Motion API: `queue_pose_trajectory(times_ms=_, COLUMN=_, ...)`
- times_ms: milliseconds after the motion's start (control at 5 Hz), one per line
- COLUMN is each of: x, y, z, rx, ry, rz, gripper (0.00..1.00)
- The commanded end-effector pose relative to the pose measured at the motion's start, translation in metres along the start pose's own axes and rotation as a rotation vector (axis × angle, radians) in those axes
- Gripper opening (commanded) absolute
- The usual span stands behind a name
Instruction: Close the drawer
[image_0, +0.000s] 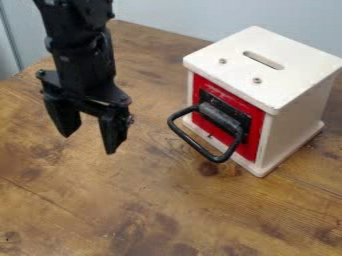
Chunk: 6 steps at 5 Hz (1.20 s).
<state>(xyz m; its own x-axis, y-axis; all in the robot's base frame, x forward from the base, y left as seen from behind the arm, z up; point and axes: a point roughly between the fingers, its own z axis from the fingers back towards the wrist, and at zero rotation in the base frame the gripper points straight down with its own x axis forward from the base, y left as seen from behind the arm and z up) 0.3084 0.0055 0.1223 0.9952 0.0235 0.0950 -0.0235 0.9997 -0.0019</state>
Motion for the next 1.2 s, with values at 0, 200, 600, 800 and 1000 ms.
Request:
queue_pose_trajectory(times_ms=0, x=0.007, y=-0.006, z=0.017, rx=0.002, ry=-0.060, rz=-0.008, gripper=1.00)
queue_pose_trajectory(times_ms=200, x=0.002, y=0.005, z=0.020, rx=-0.002, ry=-0.065, rz=-0.051, gripper=1.00)
queue_pose_trajectory(times_ms=600, x=0.000, y=0.014, z=0.034, rx=0.006, ry=-0.068, rz=-0.015, gripper=1.00)
queue_pose_trajectory(times_ms=800, x=0.004, y=0.010, z=0.040, rx=0.004, ry=-0.098, rz=-0.039, gripper=1.00)
queue_pose_trajectory(times_ms=1000, x=-0.004, y=-0.004, z=0.040, rx=-0.002, ry=-0.100, rz=-0.074, gripper=1.00)
